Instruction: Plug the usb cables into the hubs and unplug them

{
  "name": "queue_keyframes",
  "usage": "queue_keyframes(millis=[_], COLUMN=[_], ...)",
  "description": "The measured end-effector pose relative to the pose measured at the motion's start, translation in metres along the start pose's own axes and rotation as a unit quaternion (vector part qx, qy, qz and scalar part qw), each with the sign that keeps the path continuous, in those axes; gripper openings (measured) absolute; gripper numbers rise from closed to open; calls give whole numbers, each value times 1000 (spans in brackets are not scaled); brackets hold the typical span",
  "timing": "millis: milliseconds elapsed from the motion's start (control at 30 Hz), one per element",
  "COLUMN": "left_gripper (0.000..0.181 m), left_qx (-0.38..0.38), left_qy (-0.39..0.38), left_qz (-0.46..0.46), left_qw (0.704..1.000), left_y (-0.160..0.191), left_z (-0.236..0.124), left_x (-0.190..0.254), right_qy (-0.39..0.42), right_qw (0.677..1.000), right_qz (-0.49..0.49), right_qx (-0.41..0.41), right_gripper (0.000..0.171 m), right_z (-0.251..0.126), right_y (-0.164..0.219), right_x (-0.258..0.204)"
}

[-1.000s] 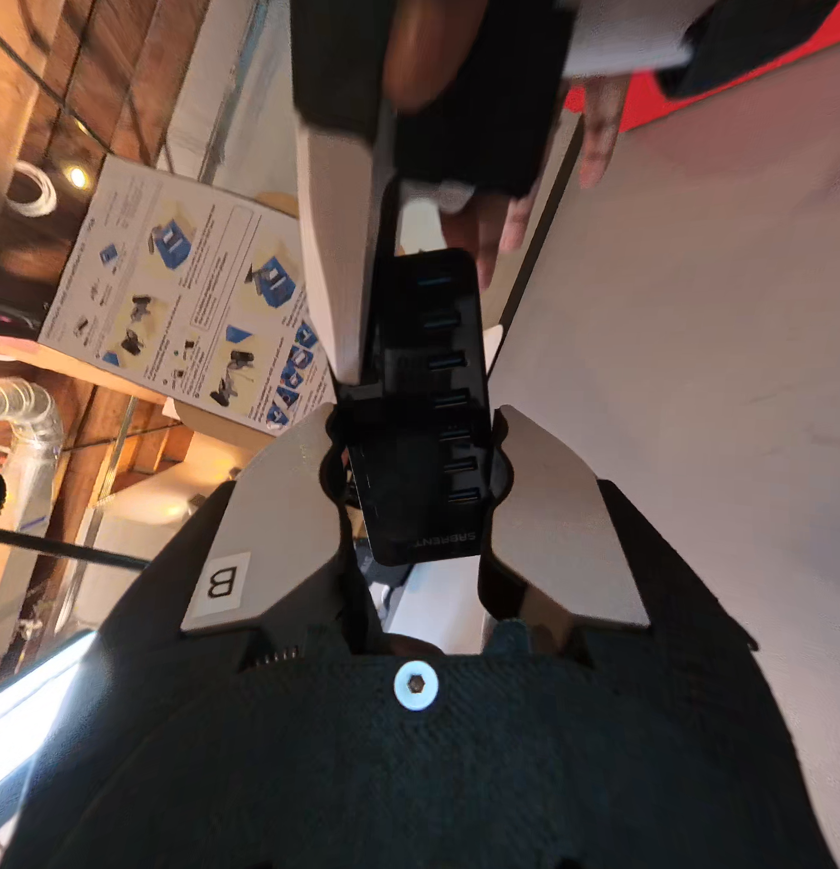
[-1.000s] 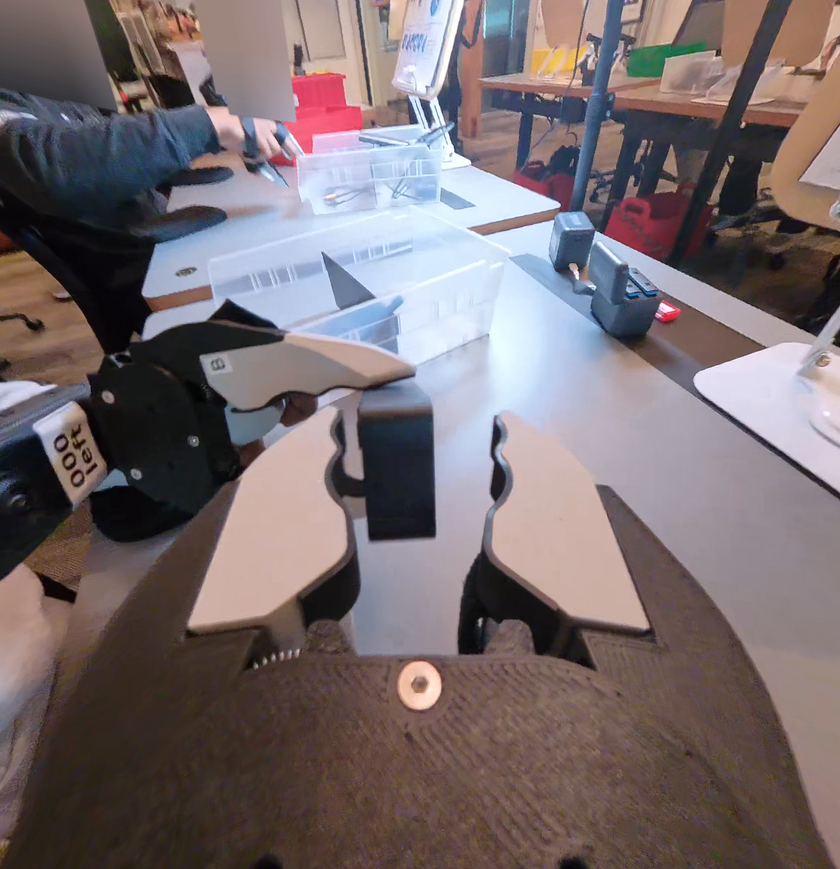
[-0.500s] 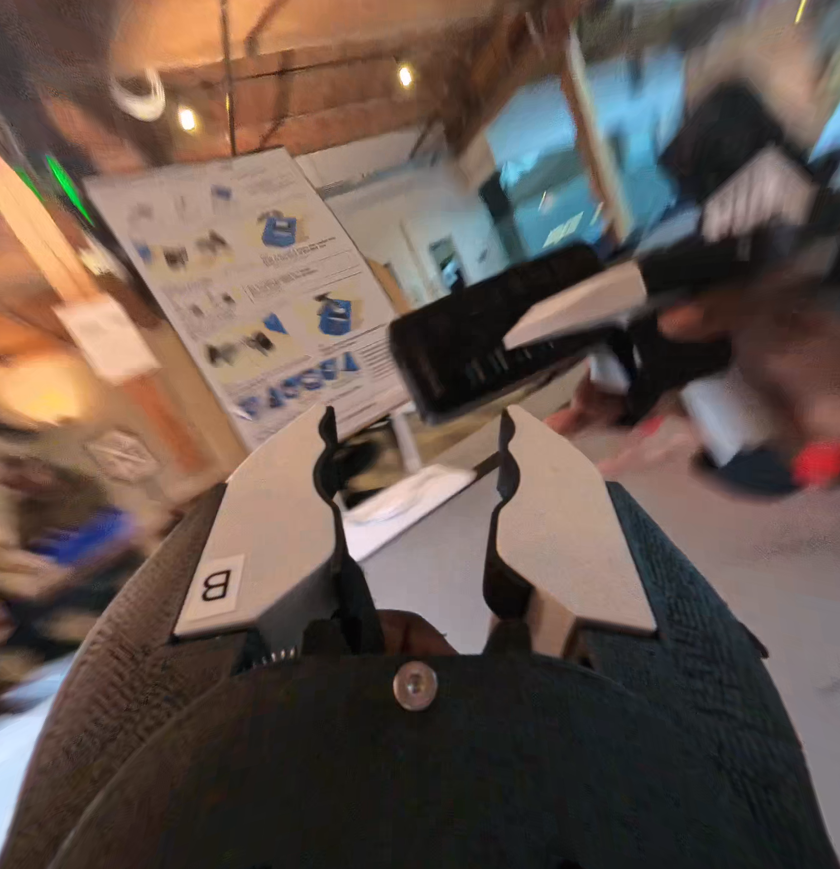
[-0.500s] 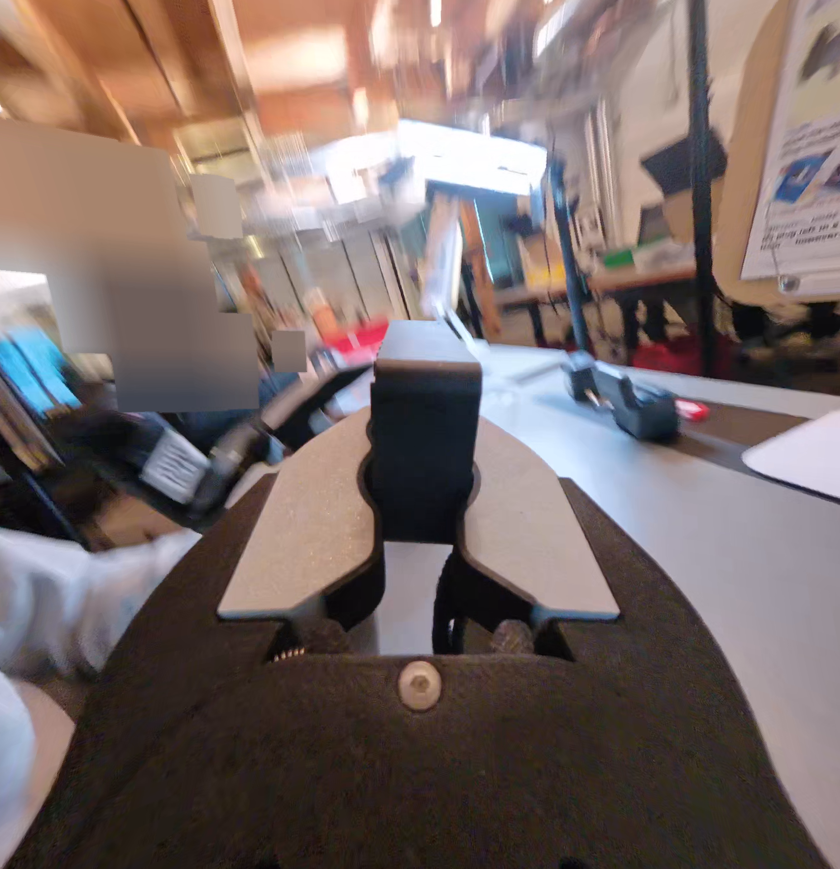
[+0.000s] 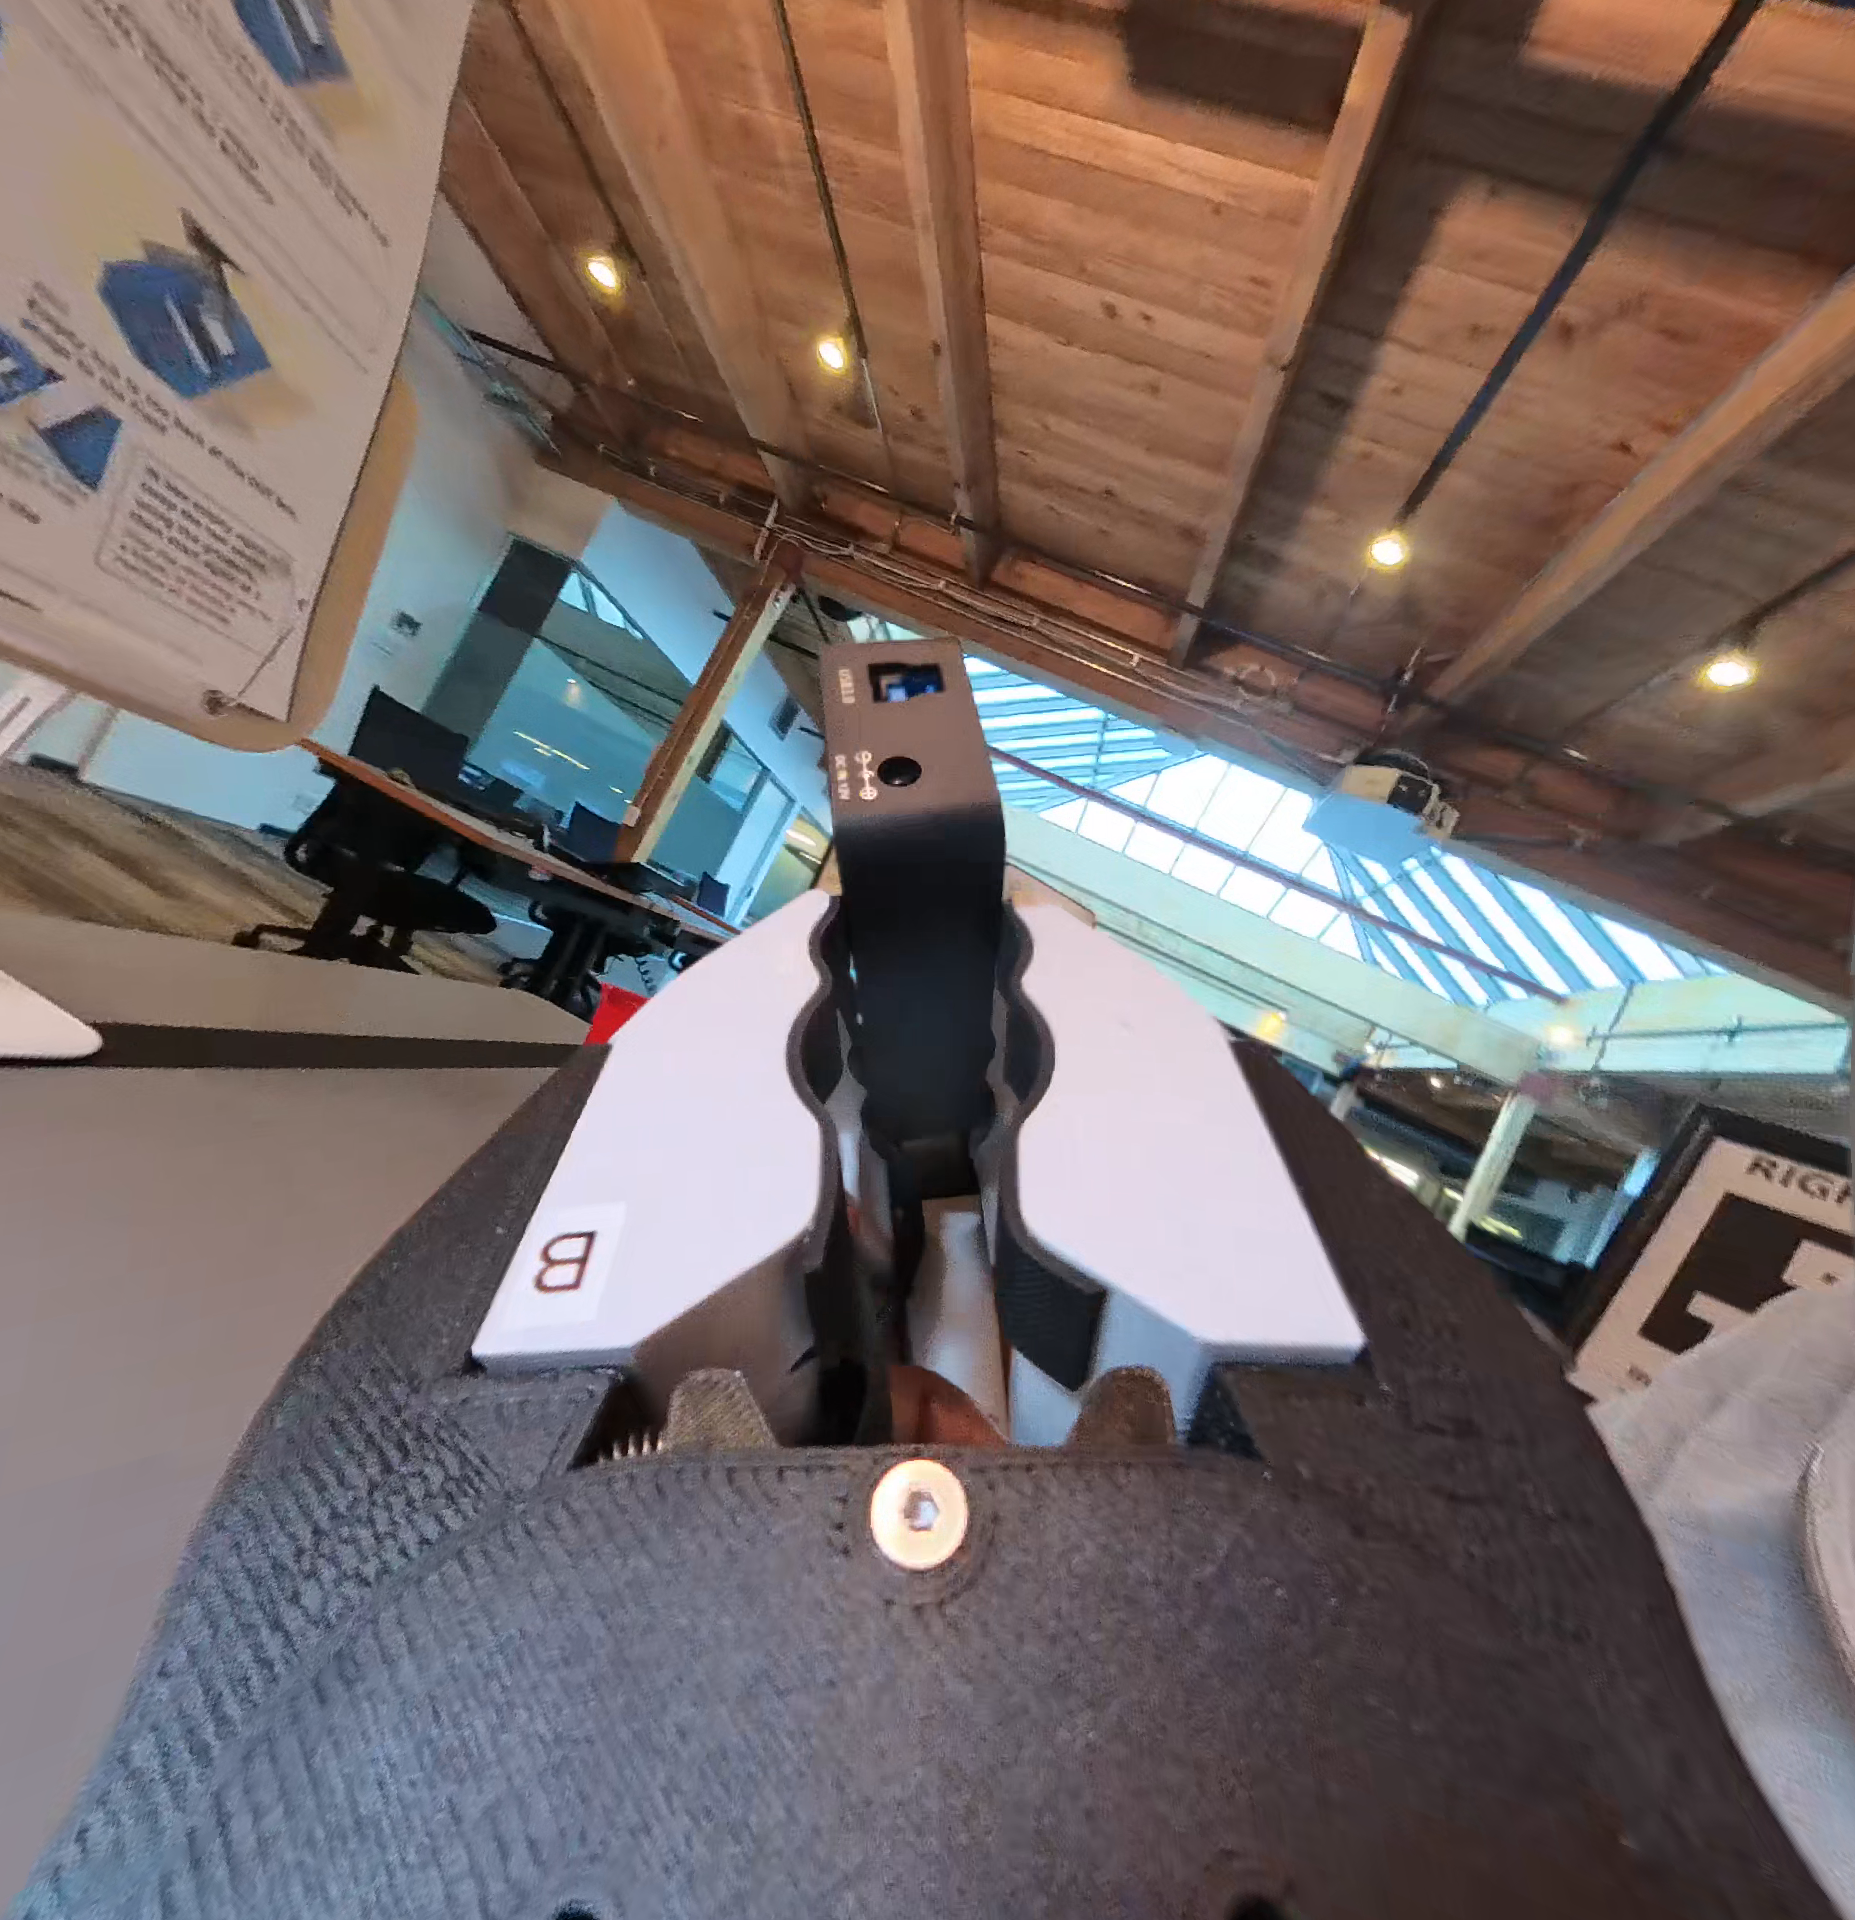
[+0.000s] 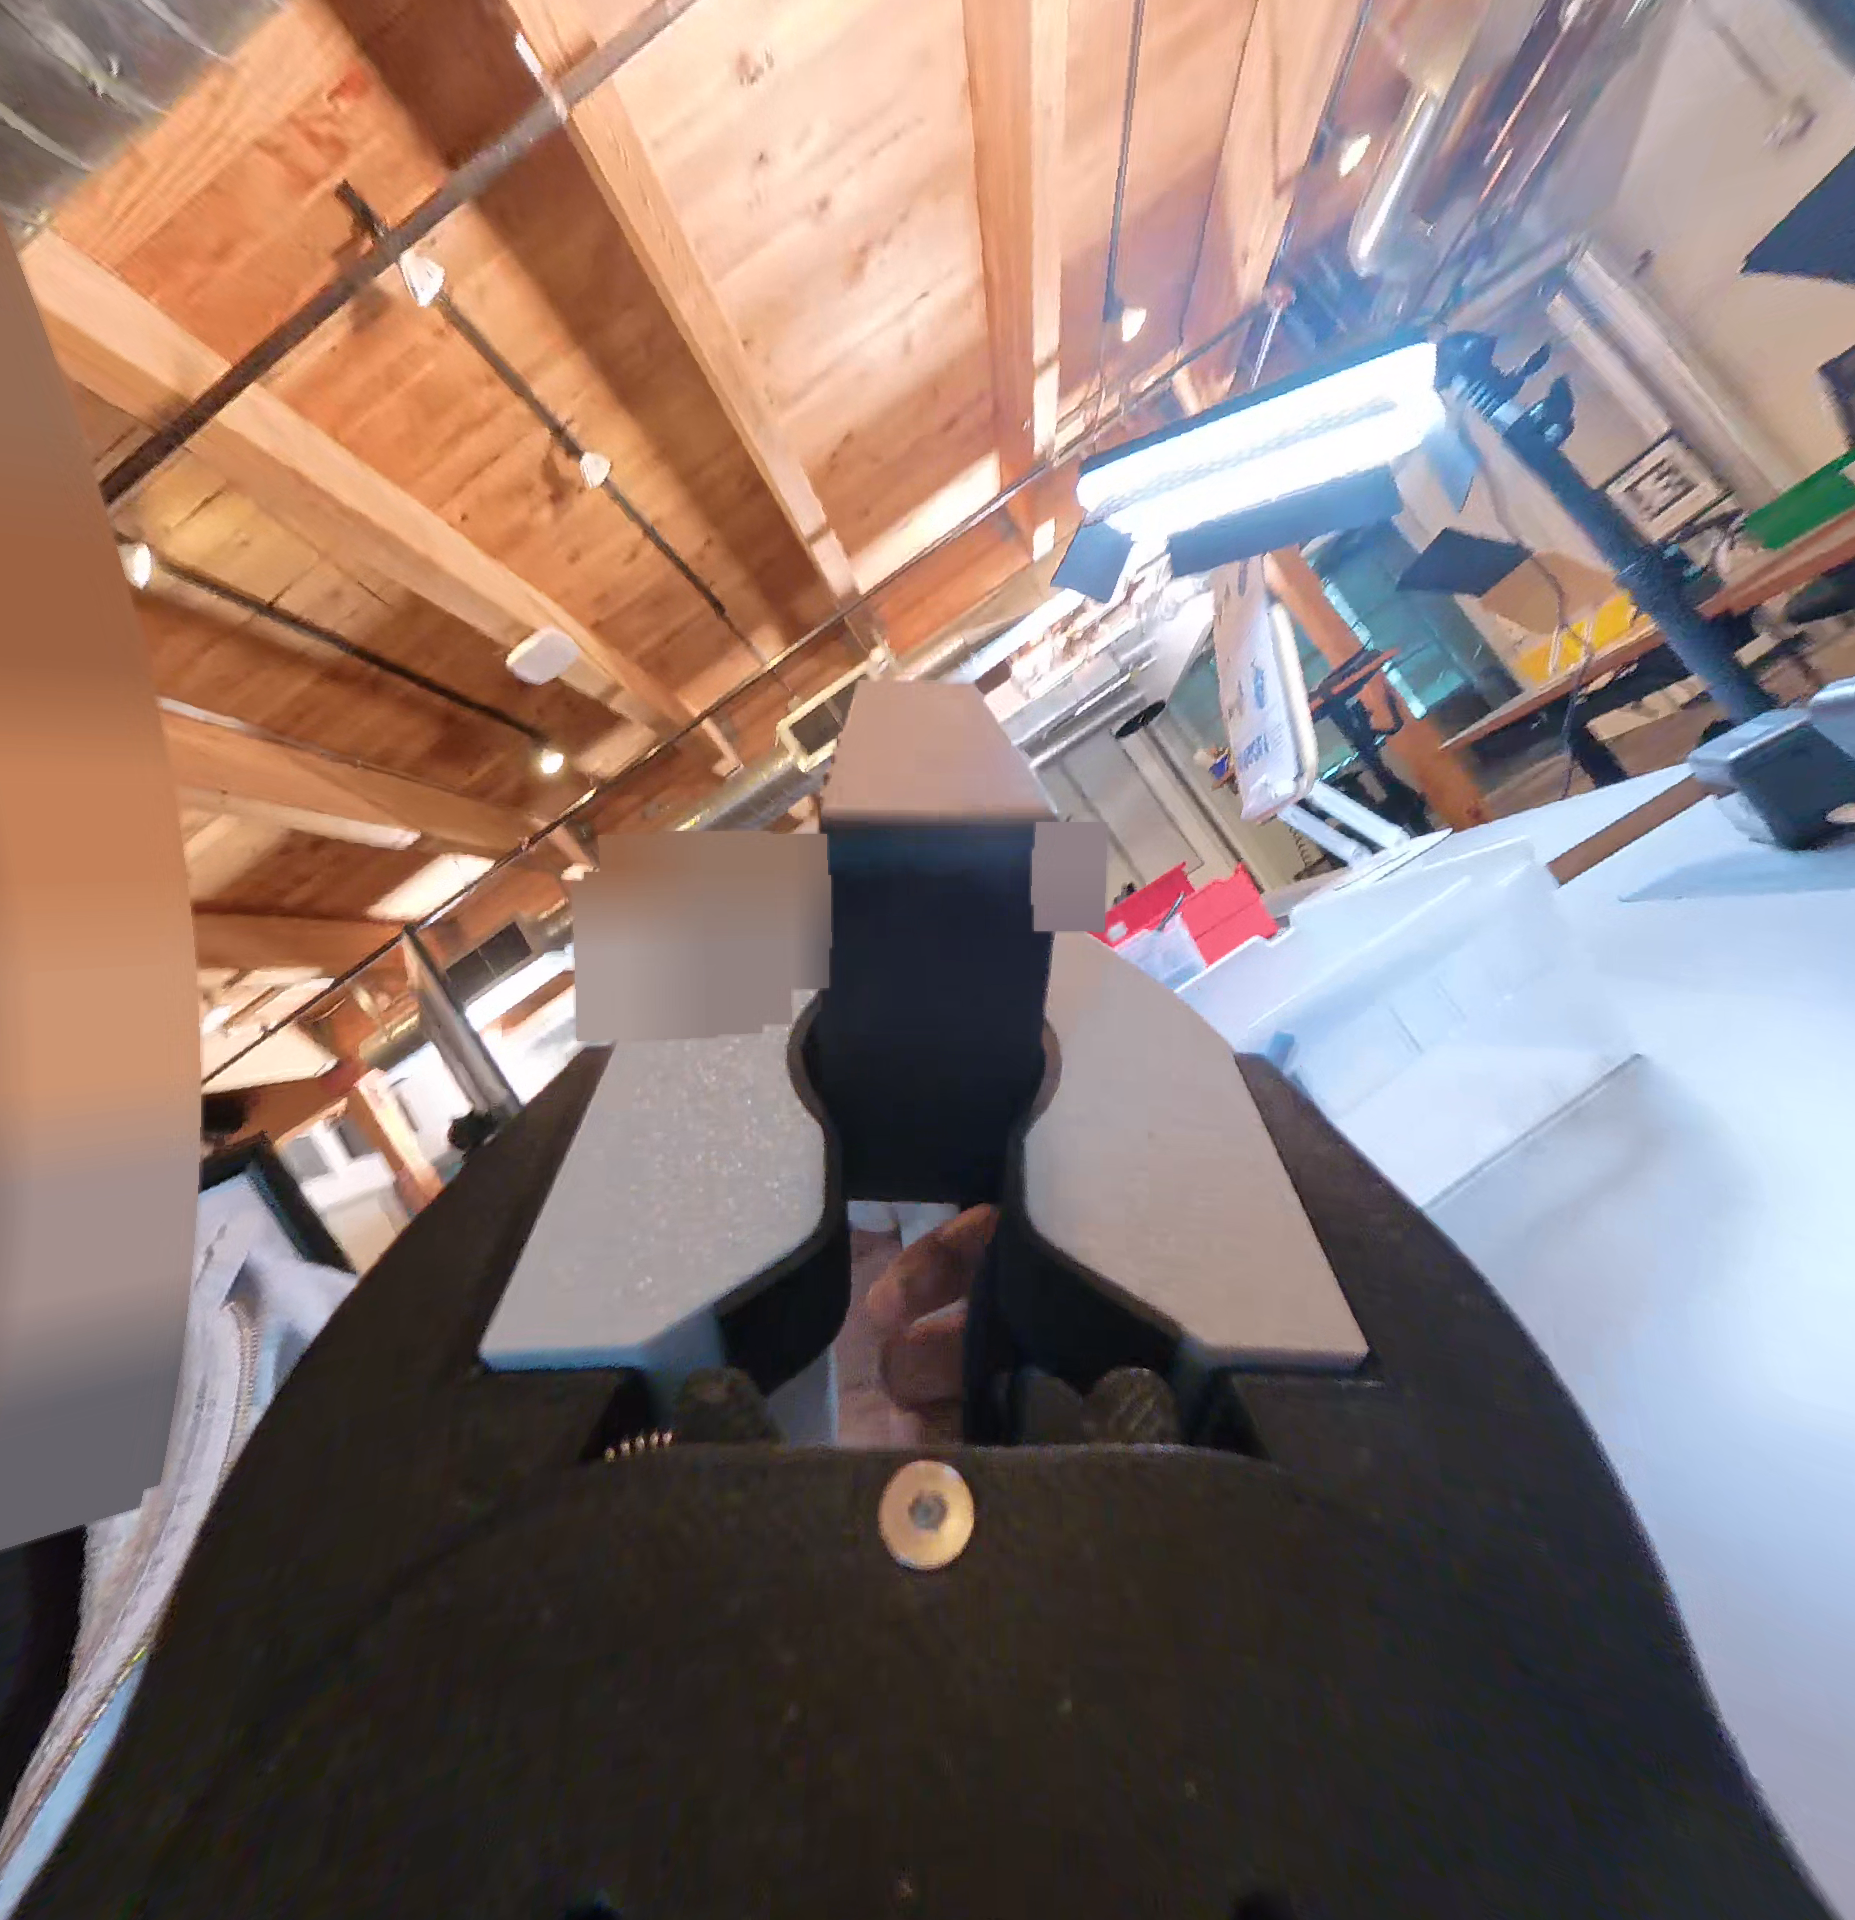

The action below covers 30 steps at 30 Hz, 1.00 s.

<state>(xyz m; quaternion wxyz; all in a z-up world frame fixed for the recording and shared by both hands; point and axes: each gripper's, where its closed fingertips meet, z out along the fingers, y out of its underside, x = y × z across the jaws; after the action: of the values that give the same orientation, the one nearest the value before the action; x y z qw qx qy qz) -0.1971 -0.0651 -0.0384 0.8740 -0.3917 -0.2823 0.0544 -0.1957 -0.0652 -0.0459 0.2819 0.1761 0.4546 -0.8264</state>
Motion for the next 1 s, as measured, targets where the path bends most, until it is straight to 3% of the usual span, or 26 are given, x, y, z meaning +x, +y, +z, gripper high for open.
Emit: queue_keyframes(millis=[67, 133, 267, 400, 500, 600, 733, 800, 867, 1000], left_gripper=[27, 26, 26, 26, 26, 26, 32, 49, 52, 55], left_qx=[3, -8, -191, -254, -263, -264, -229, -188, -156, -137], left_qy=[13, 23, 60, 58, 60, 49, 16, -26, -75, -107], left_qz=[15, 43, 142, 154, 133, 132, 130, 149, 158, 136], left_qw=[1000, 999, 969, 953, 954, 954, 965, 970, 972, 975], left_y=[-6, -11, 21, 48, 57, 61, 51, 36, 23, 15], left_z=[-1, -4, -8, -9, -10, -10, -5, -5, -9, -13], left_x=[5, 8, 15, 11, 7, 1, -7, -18, -34, -46], right_qy=[-9, -7, 20, 46, 58, 59, 92, 142, 190, 233], right_qw=[998, 991, 962, 906, 880, 865, 866, 841, 813, 800], right_qz=[-8, -49, -198, -279, -316, -323, -323, -356, -370, -352], right_qx=[-57, -124, -188, -314, -349, -380, -370, -382, -408, -426], right_gripper=[33, 74, 101, 84, 69, 33, 27, 27, 27, 27], right_z=[2, -1, -21, -44, -48, -53, -51, -60, -74, -88], right_y=[9, 12, -8, 10, 21, 32, 19, 9, 5, 4], right_x=[-3, -5, -9, -4, 5, 10, 10, 26, 45, 68])
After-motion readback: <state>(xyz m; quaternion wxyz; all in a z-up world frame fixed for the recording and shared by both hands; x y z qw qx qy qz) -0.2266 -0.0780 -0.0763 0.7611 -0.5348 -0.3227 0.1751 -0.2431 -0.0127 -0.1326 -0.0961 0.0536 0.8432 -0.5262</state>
